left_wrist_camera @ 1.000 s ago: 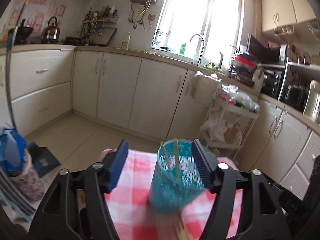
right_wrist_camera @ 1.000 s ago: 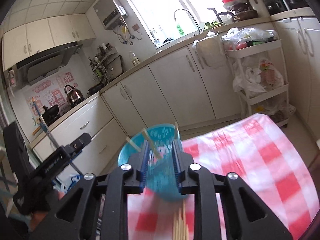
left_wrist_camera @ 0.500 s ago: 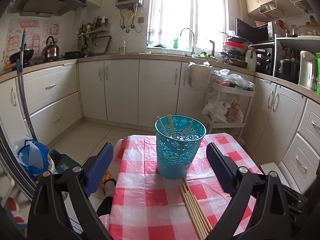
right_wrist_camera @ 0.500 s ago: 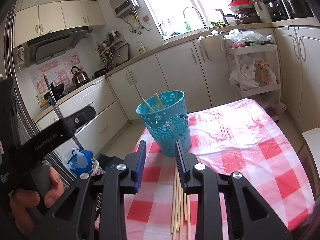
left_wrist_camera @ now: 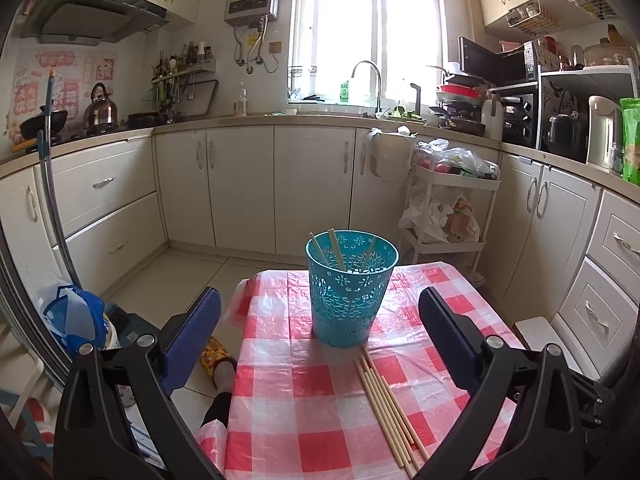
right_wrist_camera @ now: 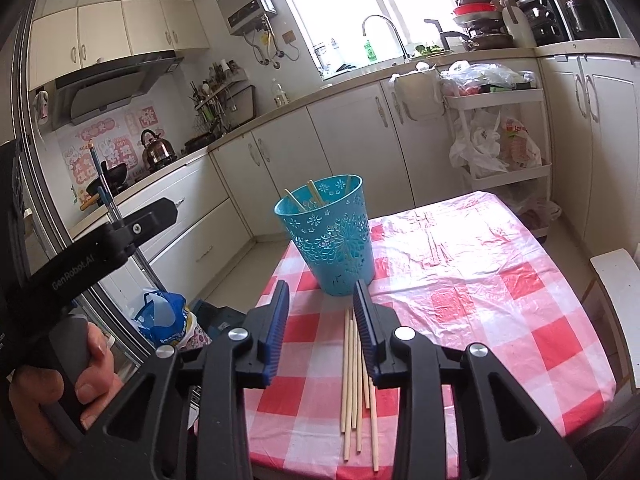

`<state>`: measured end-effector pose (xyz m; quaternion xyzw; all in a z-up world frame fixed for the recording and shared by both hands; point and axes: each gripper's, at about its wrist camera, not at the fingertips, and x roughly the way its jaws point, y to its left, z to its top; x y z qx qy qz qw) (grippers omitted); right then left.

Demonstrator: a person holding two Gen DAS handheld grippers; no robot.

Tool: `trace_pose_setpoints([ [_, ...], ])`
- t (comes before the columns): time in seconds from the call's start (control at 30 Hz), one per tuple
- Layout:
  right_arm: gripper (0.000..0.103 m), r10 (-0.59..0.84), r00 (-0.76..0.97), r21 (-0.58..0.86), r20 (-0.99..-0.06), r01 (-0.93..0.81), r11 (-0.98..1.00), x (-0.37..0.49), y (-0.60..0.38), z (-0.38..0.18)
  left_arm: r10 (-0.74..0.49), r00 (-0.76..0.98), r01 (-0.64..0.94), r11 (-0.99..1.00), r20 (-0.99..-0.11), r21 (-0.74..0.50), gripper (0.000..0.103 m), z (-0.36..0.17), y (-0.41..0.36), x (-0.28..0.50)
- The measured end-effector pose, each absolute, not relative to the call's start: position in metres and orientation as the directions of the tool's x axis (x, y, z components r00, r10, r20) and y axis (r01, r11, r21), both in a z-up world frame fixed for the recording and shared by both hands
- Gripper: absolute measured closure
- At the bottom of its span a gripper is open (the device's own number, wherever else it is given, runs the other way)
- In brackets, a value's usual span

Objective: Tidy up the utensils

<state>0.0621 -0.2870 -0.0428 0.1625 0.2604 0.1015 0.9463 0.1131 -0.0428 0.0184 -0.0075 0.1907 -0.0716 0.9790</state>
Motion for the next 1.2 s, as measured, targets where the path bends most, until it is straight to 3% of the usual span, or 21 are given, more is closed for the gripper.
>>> trace_pose_setpoints([
  [0.27,0.07,0.249,0.837,0.325,-0.487,-0.09,0.941,0.059,-0.287,-0.051,-0.149,0.89,0.134,0.989,-0.43,-0.065,0.008,0.004,-0.036,0.12],
  [0.4,0.071,0.213,0.798,0.285,-0.564,-0.053,0.957,0.066,-0.292,-0.077,-0.148,0.85,0.124,0.989,-0.505,-0.08,0.008,-0.022,-0.029,0.132],
  [0.43,0.076,0.205,0.784,0.28,-0.585,-0.042,0.959,0.069,-0.294,-0.084,-0.144,0.841,0.12,0.99,-0.522,-0.08,0.008,-0.029,-0.027,0.134],
  [0.57,0.081,0.199,0.722,0.268,-0.663,-0.02,0.963,0.083,-0.299,-0.119,-0.132,0.792,0.096,0.991,-0.596,-0.093,0.008,-0.061,-0.023,0.148],
  [0.73,0.081,0.201,0.681,0.23,-0.704,-0.05,0.972,0.101,-0.288,-0.14,-0.118,0.746,0.079,0.993,-0.655,-0.089,0.008,-0.093,-0.023,0.16],
  [1.2,0.088,0.189,0.586,0.161,-0.788,-0.1,0.982,0.164,-0.264,-0.179,-0.098,0.695,0.08,0.995,-0.713,-0.059,0.008,-0.128,-0.03,0.177],
])
